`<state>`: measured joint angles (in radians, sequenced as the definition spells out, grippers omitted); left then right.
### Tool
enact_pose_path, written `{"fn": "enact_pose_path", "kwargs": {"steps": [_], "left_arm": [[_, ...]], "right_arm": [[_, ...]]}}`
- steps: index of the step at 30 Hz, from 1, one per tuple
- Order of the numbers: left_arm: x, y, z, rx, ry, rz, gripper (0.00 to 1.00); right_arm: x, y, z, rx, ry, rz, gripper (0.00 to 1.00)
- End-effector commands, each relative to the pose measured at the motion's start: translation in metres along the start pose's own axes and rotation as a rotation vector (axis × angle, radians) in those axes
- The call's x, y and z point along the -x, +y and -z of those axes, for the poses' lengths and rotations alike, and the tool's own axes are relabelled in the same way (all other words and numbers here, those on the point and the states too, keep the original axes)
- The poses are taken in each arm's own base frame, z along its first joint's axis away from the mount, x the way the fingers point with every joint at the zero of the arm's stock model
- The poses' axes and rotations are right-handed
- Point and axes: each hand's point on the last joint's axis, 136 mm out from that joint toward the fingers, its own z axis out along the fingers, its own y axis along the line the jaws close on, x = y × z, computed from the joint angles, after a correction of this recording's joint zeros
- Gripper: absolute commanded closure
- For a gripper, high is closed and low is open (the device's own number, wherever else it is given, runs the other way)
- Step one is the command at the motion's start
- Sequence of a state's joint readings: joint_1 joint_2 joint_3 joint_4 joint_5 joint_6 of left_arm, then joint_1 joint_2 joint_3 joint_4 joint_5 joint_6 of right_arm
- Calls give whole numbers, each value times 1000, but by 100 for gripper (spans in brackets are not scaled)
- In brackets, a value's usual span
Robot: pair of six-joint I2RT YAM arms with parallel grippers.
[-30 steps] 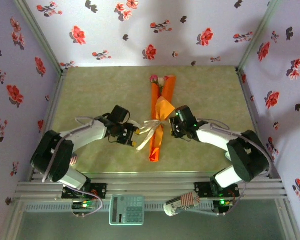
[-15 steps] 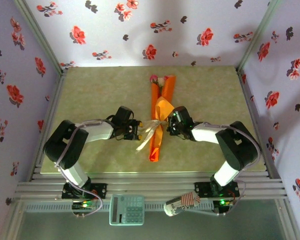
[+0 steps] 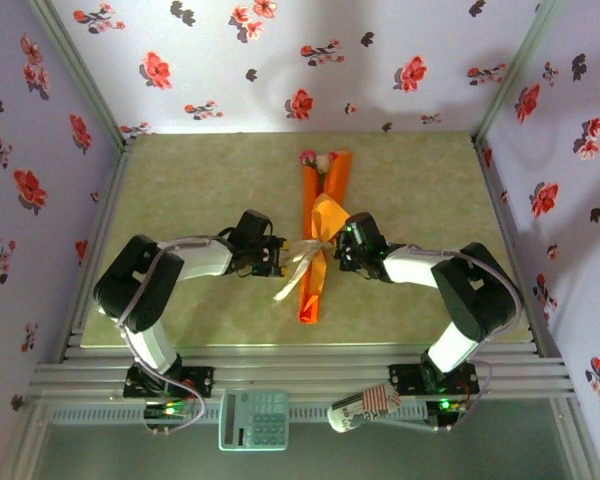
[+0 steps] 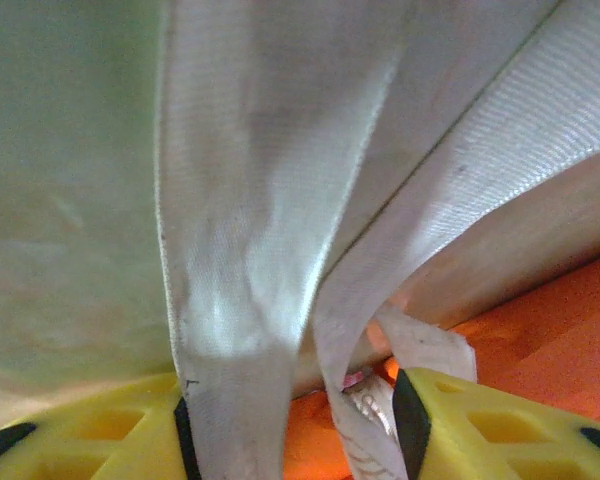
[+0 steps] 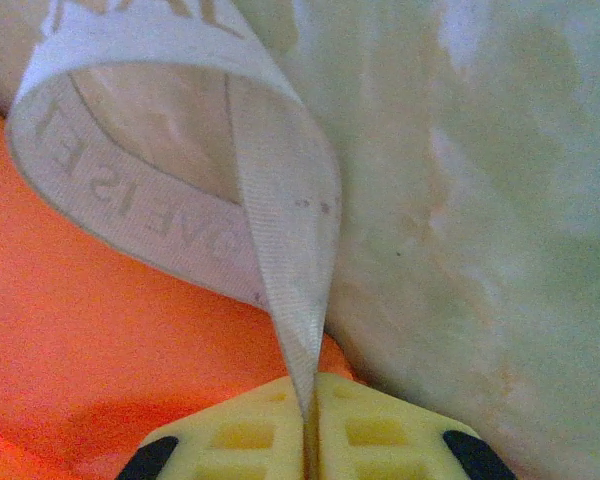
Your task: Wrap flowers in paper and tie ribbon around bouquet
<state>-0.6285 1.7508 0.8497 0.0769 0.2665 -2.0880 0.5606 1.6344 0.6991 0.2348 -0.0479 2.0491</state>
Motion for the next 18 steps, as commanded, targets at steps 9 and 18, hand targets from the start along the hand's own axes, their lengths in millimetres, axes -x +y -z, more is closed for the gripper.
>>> {"fn": "enact_pose_path", "kwargs": {"steps": [9,18], "left_arm": [[6,-9,-15,5,-39,181,68],[13,-9,0,-15,-78,159,100]], "right_arm": [[8,-1,9,0,-35,20,95],[17,-7,13,-42,-68,62,100]]}}
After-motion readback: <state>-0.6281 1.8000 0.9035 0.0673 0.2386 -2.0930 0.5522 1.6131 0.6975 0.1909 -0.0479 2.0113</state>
